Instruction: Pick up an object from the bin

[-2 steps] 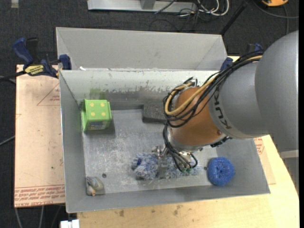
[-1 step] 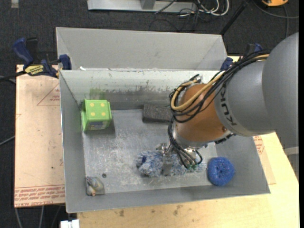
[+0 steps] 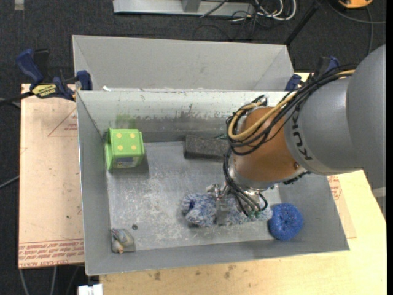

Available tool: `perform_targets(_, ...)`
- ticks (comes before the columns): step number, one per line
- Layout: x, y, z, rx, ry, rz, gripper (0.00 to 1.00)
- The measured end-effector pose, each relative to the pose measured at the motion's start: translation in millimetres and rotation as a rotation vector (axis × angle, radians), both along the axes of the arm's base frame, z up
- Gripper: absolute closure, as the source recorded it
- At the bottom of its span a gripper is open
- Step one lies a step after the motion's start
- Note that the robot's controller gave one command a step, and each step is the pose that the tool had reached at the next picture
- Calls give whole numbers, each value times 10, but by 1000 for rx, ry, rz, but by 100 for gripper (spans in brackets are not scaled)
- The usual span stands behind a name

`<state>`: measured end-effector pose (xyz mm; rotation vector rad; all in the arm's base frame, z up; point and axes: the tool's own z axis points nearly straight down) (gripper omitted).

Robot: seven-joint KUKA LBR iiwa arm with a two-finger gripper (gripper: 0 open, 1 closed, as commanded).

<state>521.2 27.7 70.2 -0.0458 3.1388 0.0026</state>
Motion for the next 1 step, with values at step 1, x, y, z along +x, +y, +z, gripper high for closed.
perform_targets(1,-128,-23,1,0,0,29,100)
